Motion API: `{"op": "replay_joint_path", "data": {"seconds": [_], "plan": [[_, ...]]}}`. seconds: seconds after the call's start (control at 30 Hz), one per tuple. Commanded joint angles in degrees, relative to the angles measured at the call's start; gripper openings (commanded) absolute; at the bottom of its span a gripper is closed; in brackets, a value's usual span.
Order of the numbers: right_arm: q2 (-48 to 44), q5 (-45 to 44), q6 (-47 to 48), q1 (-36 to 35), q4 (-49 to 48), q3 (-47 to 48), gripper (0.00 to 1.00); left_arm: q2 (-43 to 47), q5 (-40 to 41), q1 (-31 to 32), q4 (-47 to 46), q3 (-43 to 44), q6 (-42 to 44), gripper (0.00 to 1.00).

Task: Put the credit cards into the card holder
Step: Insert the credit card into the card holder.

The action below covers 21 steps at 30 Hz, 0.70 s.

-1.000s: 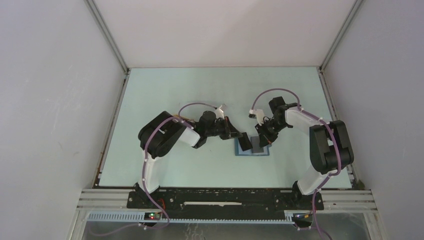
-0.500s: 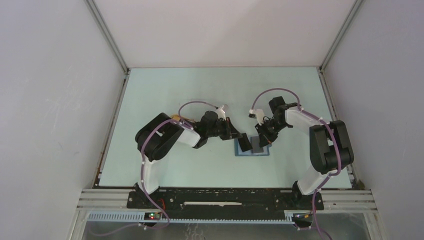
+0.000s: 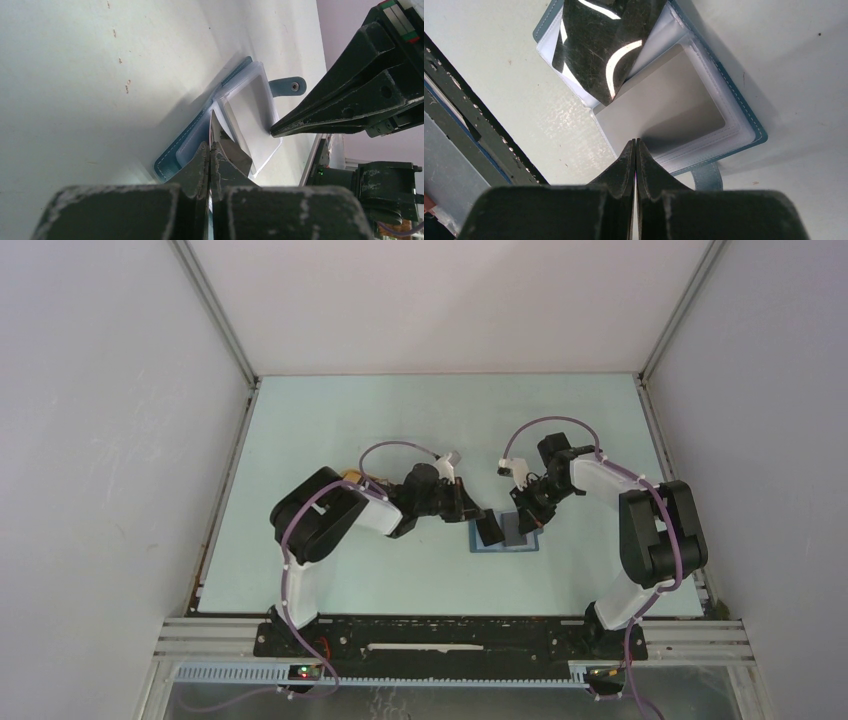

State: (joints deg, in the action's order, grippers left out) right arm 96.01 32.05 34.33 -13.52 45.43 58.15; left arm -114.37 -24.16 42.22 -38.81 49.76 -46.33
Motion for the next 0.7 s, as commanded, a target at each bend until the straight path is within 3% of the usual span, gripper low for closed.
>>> {"op": "replay_joint_path", "data": {"seconds": [0.0, 0.67], "plan": [[-0.29, -0.36, -0.01, -0.22, 0.18, 1.67, 0.06, 0.61, -0.12, 0.8, 1.54, 2.16, 3.16, 0.0], [-0.37, -0.28, -0.13, -0.28, 0.18, 1.69, 0.06, -4.18, -6.4, 0.89, -7.47, 2.66, -3.19, 0.0]]}}
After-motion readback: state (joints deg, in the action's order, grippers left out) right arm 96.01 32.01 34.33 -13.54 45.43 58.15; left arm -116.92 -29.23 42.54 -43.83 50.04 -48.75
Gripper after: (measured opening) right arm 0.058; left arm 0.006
